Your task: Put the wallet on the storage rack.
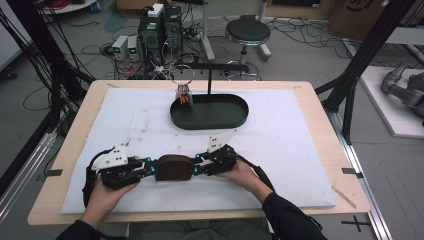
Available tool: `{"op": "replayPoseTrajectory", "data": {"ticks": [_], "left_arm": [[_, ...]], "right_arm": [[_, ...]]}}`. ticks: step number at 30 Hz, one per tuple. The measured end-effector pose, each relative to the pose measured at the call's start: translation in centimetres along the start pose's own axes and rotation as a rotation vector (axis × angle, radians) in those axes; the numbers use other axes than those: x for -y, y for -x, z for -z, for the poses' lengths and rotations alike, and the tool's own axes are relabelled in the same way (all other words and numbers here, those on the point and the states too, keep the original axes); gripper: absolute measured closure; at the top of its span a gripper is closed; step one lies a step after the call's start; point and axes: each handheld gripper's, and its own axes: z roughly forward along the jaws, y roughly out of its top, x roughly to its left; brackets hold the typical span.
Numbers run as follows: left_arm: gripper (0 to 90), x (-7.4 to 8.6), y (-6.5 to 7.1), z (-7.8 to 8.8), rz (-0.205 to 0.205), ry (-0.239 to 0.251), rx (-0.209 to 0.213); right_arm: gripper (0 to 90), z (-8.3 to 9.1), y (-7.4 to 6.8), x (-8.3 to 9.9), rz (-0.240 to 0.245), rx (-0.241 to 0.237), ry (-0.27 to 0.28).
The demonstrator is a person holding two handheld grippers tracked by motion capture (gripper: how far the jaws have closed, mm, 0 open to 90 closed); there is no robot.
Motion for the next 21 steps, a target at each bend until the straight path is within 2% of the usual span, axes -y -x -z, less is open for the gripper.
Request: {"op": "replayPoseTrajectory", "data": {"ticks": [2,4,8,11,13,14,16,17,19,20,21], "left_arm": [[76.4,-0.2,-0.1,-0.1,0.020,0.006,0.006],[74.3,-0.3,0.0,-0.3,0.026,0.017,0.012],[56.2,-0.9,0.1,-0.6,0.044,0.018,0.017],[49.6,-1.5,0.1,-0.9,0.033,0.030,0.024],[43.2,-1.9,0.0,-1.1,0.027,0.033,0.027],[43.2,-2.2,0.0,-1.3,0.025,0.031,0.027],[39.8,-2.7,-0.1,-1.6,0.022,0.039,0.040],[39.8,-3.0,-0.2,-1.8,0.018,0.040,0.043],[35.8,-3.6,-0.3,-2.3,0.010,0.038,0.050],[35.8,-3.8,-0.3,-2.6,0.007,0.043,0.058],[33.9,-4.1,-0.4,-2.9,0.000,0.043,0.067]], "right_arm": [[70.4,0.4,-0.1,-0.1,-0.003,0.006,0.008],[70.7,0.6,-0.1,-0.1,0.005,0.008,0.017],[70.9,1.9,-0.1,-0.3,0.017,0.026,0.037],[70.9,3.2,-0.1,-0.4,0.011,0.038,0.046],[71.0,4.7,-0.1,-0.3,0.008,0.050,0.053],[71.0,4.7,-0.1,-0.3,0.008,0.050,0.053],[70.9,6.4,-0.1,-0.1,0.007,0.064,0.061],[70.9,6.4,-0.1,-0.1,0.007,0.064,0.061],[70.9,8.2,-0.1,0.3,0.002,0.083,0.076],[70.9,8.2,-0.1,0.3,0.002,0.083,0.076],[70.9,9.4,0.0,0.5,0.000,0.093,0.089]]}}
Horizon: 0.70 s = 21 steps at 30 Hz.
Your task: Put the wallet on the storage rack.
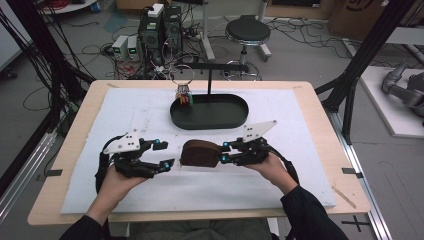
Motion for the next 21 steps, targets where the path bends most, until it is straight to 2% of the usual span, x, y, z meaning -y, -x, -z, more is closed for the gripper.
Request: {"op": "replayPoseTrajectory", "data": {"ticks": [1,6,11,14,17,19,20,21], "left_arm": [[33.9,-0.3,-0.1,-0.4,-0.004,0.002,0.014],[29.2,-1.7,-0.4,-3.0,-0.033,-0.007,0.090],[28.7,-2.8,-0.2,-6.0,-0.058,-0.021,0.145],[28.7,-3.0,-0.1,-7.4,-0.054,-0.040,0.170],[28.6,-3.1,0.0,-8.6,-0.057,-0.061,0.179],[30.6,-3.2,0.1,-9.1,-0.065,-0.071,0.201],[40.5,-3.2,0.2,-9.3,-0.073,-0.077,0.216],[40.5,-3.2,0.3,-9.4,-0.084,-0.082,0.223]], "right_arm": [[70.9,0.0,0.0,0.0,0.000,0.000,0.000],[70.9,2.7,0.2,0.6,-0.005,0.004,-0.001],[70.9,3.5,0.4,0.9,0.002,0.001,-0.001],[70.8,4.0,0.5,1.0,-0.001,-0.017,0.001],[70.9,4.1,0.4,1.0,0.004,-0.025,-0.009],[70.8,4.0,0.4,1.0,0.002,-0.022,-0.021],[70.8,4.0,0.4,1.0,0.000,-0.023,-0.025],[70.8,4.0,0.5,1.0,0.002,-0.026,-0.030]]}}
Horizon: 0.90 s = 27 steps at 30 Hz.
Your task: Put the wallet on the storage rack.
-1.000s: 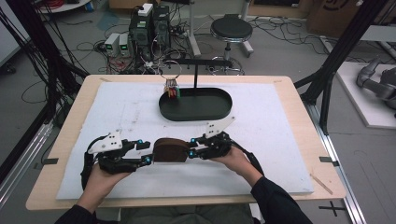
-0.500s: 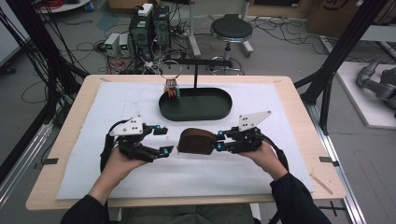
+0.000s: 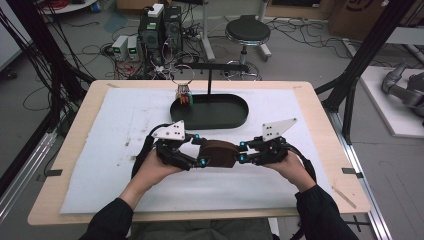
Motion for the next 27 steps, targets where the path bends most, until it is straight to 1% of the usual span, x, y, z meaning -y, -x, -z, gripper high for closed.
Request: {"op": "replayPoseTrajectory", "data": {"ticks": [1,2,3,5,6,7,9,11,12,13,14,15,16,17,18,20,22,24,26,27], "left_arm": [[43.9,0.0,0.1,-0.2,-0.002,-0.001,0.004],[48.1,0.1,0.1,-0.3,-0.007,-0.009,0.018],[54.2,0.1,0.1,-0.3,-0.014,-0.012,0.020],[59.5,0.3,0.0,-0.2,-0.005,0.006,0.043],[61.9,0.4,-0.2,-0.1,0.012,0.029,0.058],[63.3,0.5,-0.2,-0.1,0.016,0.037,0.060],[64.7,0.9,-0.3,-0.1,0.017,0.059,0.066],[65.5,1.1,-0.3,-0.1,0.014,0.080,0.071],[65.8,1.3,-0.3,-0.1,0.017,0.095,0.076],[66.0,1.4,-0.4,0.0,0.019,0.108,0.080],[66.2,1.4,-0.3,0.0,0.023,0.120,0.080],[66.2,1.4,-0.4,0.0,0.018,0.129,0.084],[66.3,1.5,-0.3,0.1,0.021,0.146,0.082],[66.3,1.5,-0.4,0.1,0.019,0.156,0.081],[66.3,1.4,-0.4,0.2,0.020,0.168,0.081],[66.3,1.4,-0.4,0.4,0.015,0.190,0.077],[66.3,1.4,-0.5,0.5,0.019,0.216,0.079],[66.3,1.4,-0.5,0.5,0.018,0.229,0.081],[66.3,1.4,-0.4,0.4,0.010,0.219,0.076],[66.2,1.4,-0.4,0.3,0.007,0.213,0.077]], "right_arm": [[70.8,0.0,0.0,0.0,-0.003,-0.003,-0.003],[70.7,0.0,0.0,0.0,-0.003,-0.005,-0.005],[70.7,0.0,0.0,0.0,0.003,-0.004,-0.006],[70.5,0.0,0.0,0.0,0.003,-0.008,-0.009],[70.3,0.0,0.0,0.0,0.000,-0.010,-0.009],[69.9,0.1,0.0,-0.1,0.000,-0.012,-0.003],[68.9,0.1,0.0,-0.1,0.004,-0.004,0.007],[67.0,0.1,0.0,-0.1,0.005,-0.012,0.013],[66.3,0.1,0.0,-0.1,-0.003,-0.011,0.020],[65.5,0.2,0.0,-0.1,0.000,-0.016,0.032],[63.6,0.3,0.0,-0.1,-0.011,-0.015,0.050],[63.6,0.3,0.0,-0.1,-0.011,-0.015,0.050],[58.2,0.5,0.2,-0.1,-0.020,-0.012,0.070],[58.2,0.5,0.2,-0.1,-0.020,-0.012,0.070],[56.5,0.7,0.3,-0.1,-0.030,-0.004,0.080],[53.6,0.9,0.5,0.0,-0.049,-0.007,0.097],[50.8,0.9,0.6,0.1,-0.060,-0.012,0.106],[50.6,0.6,0.5,0.2,-0.065,-0.021,0.114],[50.8,0.4,0.4,0.1,-0.062,-0.028,0.116],[52.9,0.2,0.4,0.0,-0.058,-0.031,0.119]]}}
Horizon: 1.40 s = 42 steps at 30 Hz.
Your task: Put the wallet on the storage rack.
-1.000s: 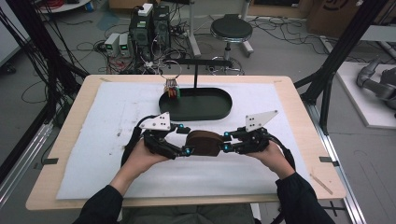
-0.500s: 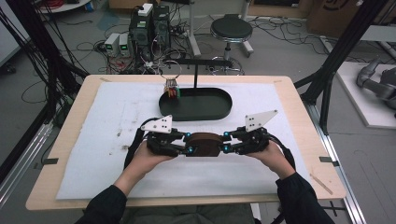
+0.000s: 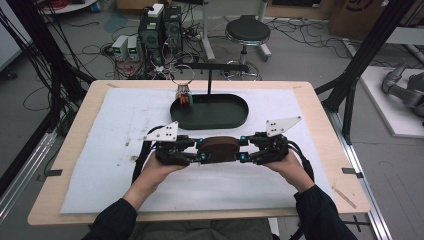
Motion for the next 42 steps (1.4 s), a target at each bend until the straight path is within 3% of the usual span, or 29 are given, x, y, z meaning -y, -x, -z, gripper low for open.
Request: {"op": "replayPoseTrajectory", "data": {"ticks": [7,10,12,13,14,16,17,19,22,29,36,42], "left_arm": [[63.8,0.0,0.0,-0.2,0.016,-0.012,-0.011],[50.4,-0.1,-0.1,-0.2,0.053,-0.005,-0.038],[37.7,-0.3,0.0,0.0,0.056,-0.013,-0.066],[36.5,-0.4,0.1,0.2,0.050,-0.020,-0.081],[32.9,-0.5,0.1,0.4,0.046,-0.025,-0.097],[31.9,-0.5,0.3,0.9,0.042,-0.039,-0.126],[31.3,-0.6,0.3,1.2,0.041,-0.042,-0.139],[30.8,-0.5,0.5,1.7,0.043,-0.039,-0.170],[29.1,-0.5,0.8,2.7,0.050,-0.046,-0.210],[27.1,0.1,2.7,5.4,0.022,-0.067,-0.316],[25.9,1.3,4.8,8.0,-0.013,-0.074,-0.420],[25.3,2.1,6.0,9.0,-0.059,-0.082,-0.498]], "right_arm": [[65.9,-0.3,-0.2,-0.1,0.011,-0.019,0.003],[68.0,-0.3,-0.3,-0.1,0.016,-0.011,-0.006],[68.2,-0.2,-0.2,-0.1,0.021,0.009,-0.011],[68.2,-0.1,-0.2,-0.1,0.014,0.012,-0.011],[68.4,0.2,-0.2,-0.1,0.012,0.043,0.006],[68.4,0.3,-0.1,-0.2,0.019,0.054,0.017],[68.6,0.7,0.0,-0.2,0.009,0.089,0.032],[68.5,0.9,0.0,-0.2,0.009,0.104,0.041],[68.7,1.2,0.3,-0.3,0.010,0.169,0.057],[68.9,1.4,1.2,-0.8,-0.014,0.320,0.073],[68.8,0.1,2.3,-1.4,-0.029,0.414,0.065],[68.8,-1.8,3.5,-2.2,-0.045,0.495,0.042]]}}
